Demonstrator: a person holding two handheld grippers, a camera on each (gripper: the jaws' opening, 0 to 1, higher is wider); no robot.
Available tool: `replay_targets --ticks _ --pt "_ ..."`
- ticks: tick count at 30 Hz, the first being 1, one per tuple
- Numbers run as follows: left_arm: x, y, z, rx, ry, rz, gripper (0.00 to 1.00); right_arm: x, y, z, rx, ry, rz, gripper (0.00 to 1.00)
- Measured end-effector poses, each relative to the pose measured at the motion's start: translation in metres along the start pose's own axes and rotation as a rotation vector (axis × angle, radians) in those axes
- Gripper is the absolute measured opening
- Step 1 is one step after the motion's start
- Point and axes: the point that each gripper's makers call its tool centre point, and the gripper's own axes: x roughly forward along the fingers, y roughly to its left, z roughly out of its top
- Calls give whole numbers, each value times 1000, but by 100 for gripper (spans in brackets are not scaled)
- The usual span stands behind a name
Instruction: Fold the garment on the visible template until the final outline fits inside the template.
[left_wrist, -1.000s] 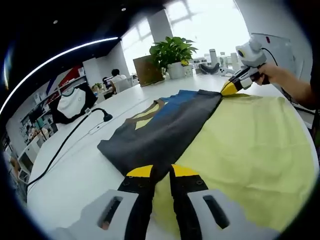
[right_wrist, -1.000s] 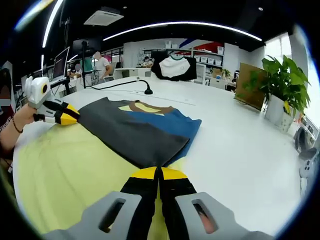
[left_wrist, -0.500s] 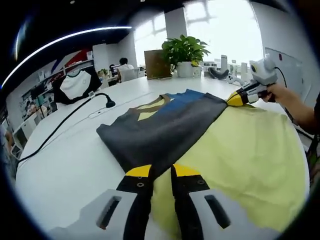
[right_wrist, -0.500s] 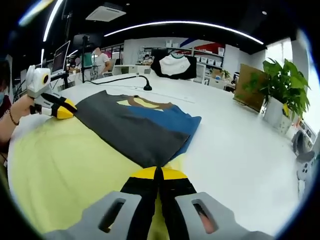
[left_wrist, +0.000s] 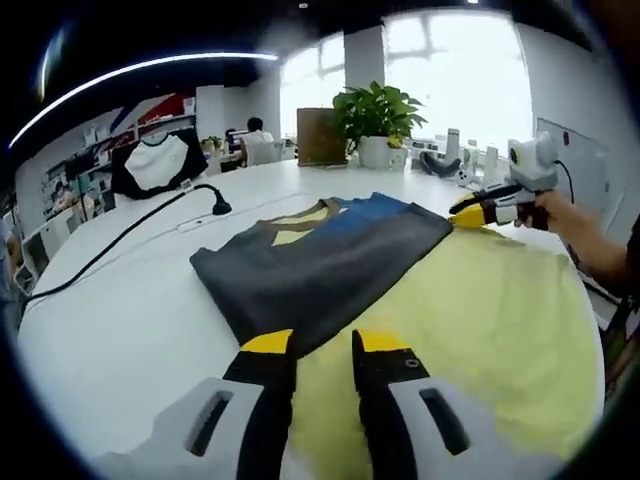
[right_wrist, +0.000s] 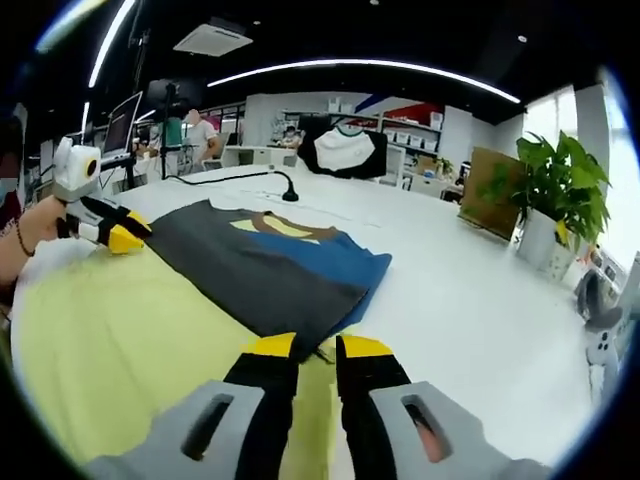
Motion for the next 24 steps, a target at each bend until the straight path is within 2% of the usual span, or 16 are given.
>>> replay_targets --ticks 5,8,9,13,14,16,18,20,21,22,24 --pt "-15 -1 18 31 -82 23 33 -14 -4 15 -21 -48 -23 23" --pt "-22 -4 20 15 -74 23 41 -22 -2 26 -27 -89 -22 26" --pt "-26 -5 24 19 -93 30 44 -24 -2 29 -32 -106 -21 28" --pt "-39 -8 38 31 -149 58 65 -36 1 40 -66 -159 -21 41" --pt "-44 -10 47 52 -189 68 70 -39 2 43 -75 -171 -24 44" --pt "-52 -13 55 56 -219 80 83 -44 2 47 -93 -192 -29 48" --pt "-61 -15 66 69 -265 98 91 -50 3 49 -101 -199 -39 52" --pt "-68 -18 70 73 -276 103 94 -55 1 51 -107 -213 -52 56" --pt "-71 -18 73 75 -282 113 99 -57 1 52 -107 -215 -53 59" --pt "-72 -18 73 79 -284 121 99 -60 -1 52 -103 -219 -62 65" --pt "-77 -20 74 98 -290 129 100 -67 -5 57 -112 -251 -86 69"
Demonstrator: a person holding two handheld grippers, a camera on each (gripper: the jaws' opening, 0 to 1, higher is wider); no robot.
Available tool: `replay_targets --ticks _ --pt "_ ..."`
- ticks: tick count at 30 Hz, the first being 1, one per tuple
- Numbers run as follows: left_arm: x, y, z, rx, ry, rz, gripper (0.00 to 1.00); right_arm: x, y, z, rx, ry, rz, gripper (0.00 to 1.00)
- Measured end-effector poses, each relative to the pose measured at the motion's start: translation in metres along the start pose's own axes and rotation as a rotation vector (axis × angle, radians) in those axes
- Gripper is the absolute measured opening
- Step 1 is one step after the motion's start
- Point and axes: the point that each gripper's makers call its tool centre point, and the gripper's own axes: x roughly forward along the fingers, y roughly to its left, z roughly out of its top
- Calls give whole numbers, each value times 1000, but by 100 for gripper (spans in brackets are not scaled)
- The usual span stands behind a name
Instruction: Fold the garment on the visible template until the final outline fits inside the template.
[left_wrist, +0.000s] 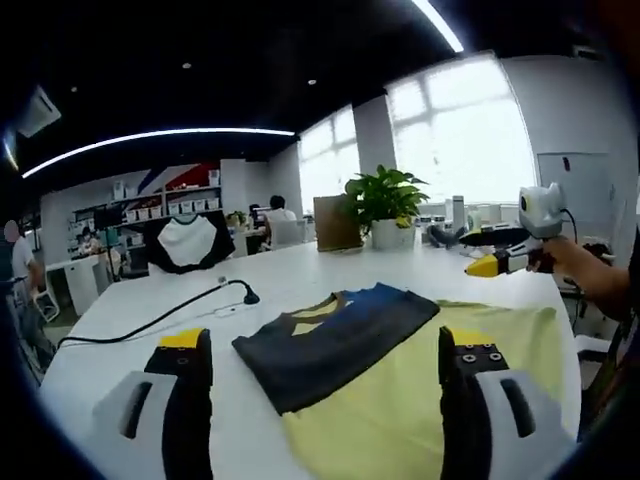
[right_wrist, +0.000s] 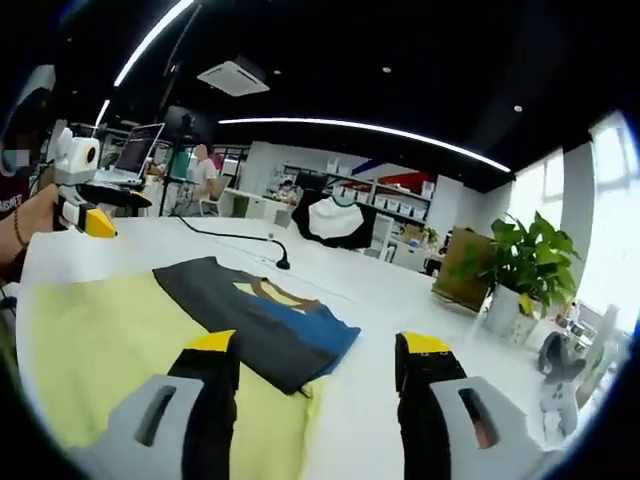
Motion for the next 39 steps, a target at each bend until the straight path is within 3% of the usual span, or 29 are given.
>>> replay_targets --ticks 3,6,13,21,28,36,39 --pt "-6 -2 4 24 -19 14 100 -7 -5 4 5 -23 -25 71" --pt "-13 -5 7 23 -36 12 100 -16 -8 11 41 -93 -28 75" --pt "-32 -12 10 20 -51 20 99 -37 -6 8 10 -90 -21 80" --pt "-53 -20 -2 19 -38 30 95 -57 -1 1 -16 -97 -27 93" --pt "-69 -34 -22 16 1 6 86 -71 6 -18 -3 -62 -16 93" --pt "-86 -45 -53 -20 88 -23 82 -95 20 -48 11 16 26 87" --pt "-91 -52 -66 -27 135 -38 81 -103 26 -43 3 -29 57 85"
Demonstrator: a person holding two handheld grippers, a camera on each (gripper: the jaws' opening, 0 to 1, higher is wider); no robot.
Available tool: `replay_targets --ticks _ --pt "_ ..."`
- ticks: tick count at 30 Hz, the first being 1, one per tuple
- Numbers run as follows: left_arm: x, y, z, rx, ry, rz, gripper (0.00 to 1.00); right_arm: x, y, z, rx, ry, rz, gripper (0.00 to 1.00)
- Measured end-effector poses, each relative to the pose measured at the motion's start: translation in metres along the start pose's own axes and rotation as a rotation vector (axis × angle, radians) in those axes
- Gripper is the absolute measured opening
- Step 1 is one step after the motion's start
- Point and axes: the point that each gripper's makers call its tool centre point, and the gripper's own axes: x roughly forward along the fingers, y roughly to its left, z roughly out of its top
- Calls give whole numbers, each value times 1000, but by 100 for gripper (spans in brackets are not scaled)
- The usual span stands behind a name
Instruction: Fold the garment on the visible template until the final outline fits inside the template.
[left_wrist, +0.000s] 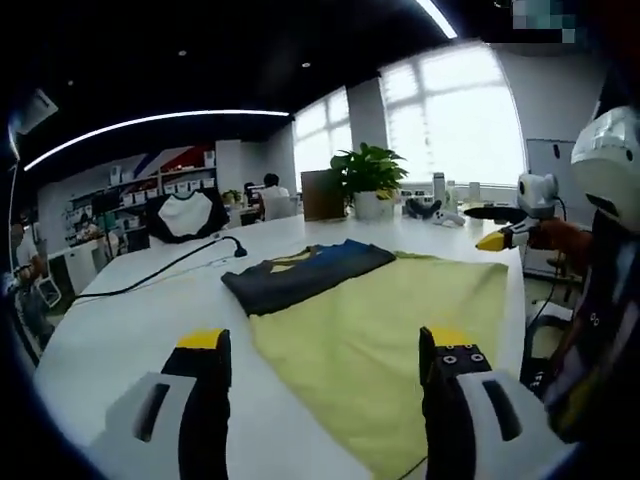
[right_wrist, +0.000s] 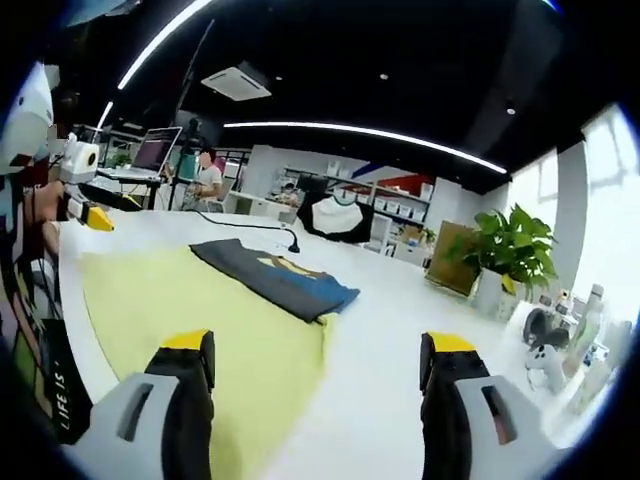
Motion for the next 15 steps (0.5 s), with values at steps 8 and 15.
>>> replay_targets --ticks 8,15 --pt "-6 -16 -18 -14 53 -42 76 -10 16 -17 42 80 75 78" --pt "-13 -30 -32 -62 86 -94 62 -19 33 -35 82 187 157 65"
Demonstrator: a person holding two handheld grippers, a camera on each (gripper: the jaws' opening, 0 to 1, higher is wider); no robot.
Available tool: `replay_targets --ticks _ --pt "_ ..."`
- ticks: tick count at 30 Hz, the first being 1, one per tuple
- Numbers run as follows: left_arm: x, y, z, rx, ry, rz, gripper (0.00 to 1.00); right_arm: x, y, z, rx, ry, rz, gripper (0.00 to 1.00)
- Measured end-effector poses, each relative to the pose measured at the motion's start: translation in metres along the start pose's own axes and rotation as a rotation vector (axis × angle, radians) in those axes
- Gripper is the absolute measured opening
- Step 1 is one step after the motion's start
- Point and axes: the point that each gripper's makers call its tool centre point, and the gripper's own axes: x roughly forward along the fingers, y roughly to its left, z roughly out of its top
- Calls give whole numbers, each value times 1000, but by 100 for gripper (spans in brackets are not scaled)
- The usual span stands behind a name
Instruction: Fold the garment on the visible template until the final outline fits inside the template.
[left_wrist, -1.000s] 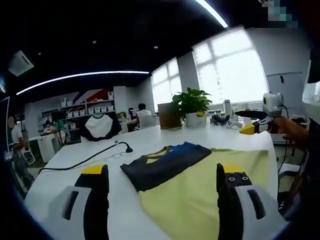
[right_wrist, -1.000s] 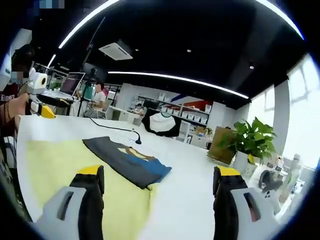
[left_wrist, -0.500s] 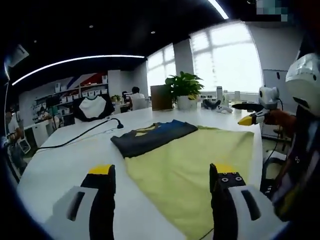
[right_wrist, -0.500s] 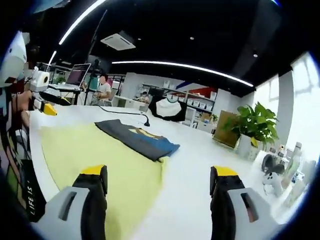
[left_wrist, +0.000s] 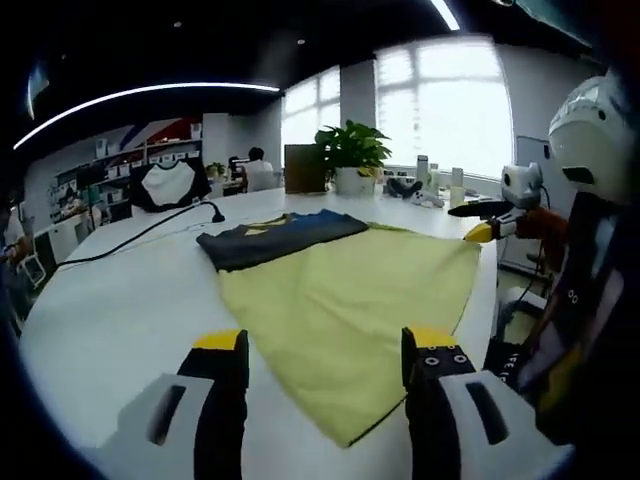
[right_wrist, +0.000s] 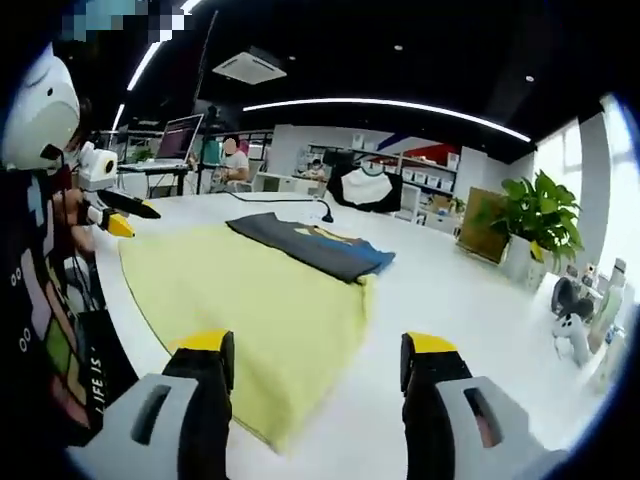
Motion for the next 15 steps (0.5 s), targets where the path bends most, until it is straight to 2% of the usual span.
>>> replay_targets --ticks 3,6,15 --pt "-1 -4 -6 5 27 -7 56 -3 2 -4 23 11 18 59" --pt "-5 -5 -11 -35 43 -7 55 -6 6 -14 103 49 53 54" --pt "-9 -10 -22 -123 68 -14 47 -1 18 -22 104 97 111 47"
